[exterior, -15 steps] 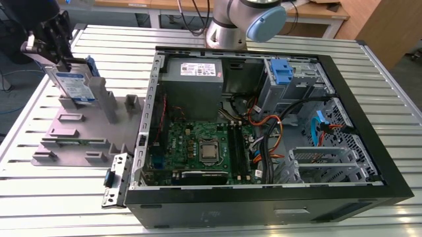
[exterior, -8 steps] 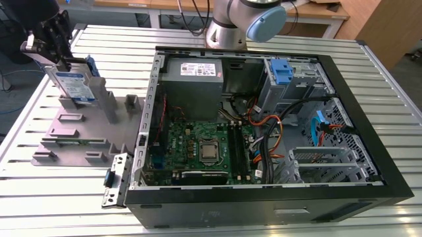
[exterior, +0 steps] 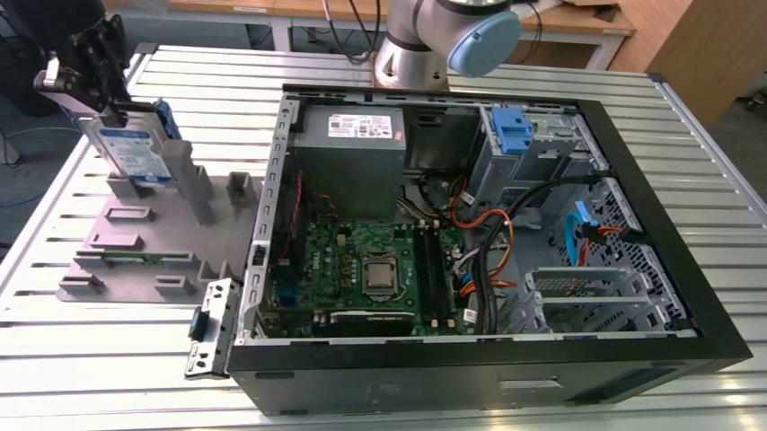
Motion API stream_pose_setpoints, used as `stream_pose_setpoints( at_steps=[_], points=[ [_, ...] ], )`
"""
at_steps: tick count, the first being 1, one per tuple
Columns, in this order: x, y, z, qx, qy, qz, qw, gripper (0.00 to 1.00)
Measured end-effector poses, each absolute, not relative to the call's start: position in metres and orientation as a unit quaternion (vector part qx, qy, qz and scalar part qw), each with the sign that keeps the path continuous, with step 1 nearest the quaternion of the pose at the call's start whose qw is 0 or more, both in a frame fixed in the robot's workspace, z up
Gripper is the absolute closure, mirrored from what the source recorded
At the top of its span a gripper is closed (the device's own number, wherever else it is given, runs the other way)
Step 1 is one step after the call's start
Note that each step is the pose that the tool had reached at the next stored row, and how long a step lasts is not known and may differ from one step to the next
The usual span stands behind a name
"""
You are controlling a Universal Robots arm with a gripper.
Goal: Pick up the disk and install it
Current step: 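Pick up the disk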
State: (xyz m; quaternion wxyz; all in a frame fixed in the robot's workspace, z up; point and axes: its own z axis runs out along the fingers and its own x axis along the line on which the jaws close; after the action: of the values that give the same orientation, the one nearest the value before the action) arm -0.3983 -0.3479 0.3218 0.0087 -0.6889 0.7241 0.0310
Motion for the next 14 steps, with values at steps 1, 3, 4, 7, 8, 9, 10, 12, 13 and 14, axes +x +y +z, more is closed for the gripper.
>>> stream_pose_setpoints(
  at_steps=[1, 3, 4, 7, 8, 9, 10, 12, 13, 14],
  points=[
    [-0.398, -0.348, 0.325, -0.689, 0.724, 0.031, 0.009, 0.65],
    [-0.398, -0.348, 0.333, -0.689, 0.724, 0.031, 0.009, 0.65],
    [-0.398, -0.348, 0.337, -0.689, 0.724, 0.031, 0.009, 0.65],
    [-0.398, -0.348, 0.350, -0.689, 0.724, 0.031, 0.009, 0.65],
    [-0.398, -0.348, 0.353, -0.689, 0.724, 0.031, 0.009, 0.65],
    [-0.398, -0.348, 0.356, -0.689, 0.724, 0.031, 0.009, 0.65],
    [-0.398, -0.348, 0.359, -0.689, 0.724, 0.031, 0.009, 0.65],
    [-0.398, -0.348, 0.367, -0.689, 0.724, 0.031, 0.009, 0.65],
    [-0.398, -0.348, 0.370, -0.689, 0.724, 0.031, 0.009, 0.65],
    [-0.398, -0.348, 0.374, -0.689, 0.724, 0.031, 0.009, 0.65]
  ],
)
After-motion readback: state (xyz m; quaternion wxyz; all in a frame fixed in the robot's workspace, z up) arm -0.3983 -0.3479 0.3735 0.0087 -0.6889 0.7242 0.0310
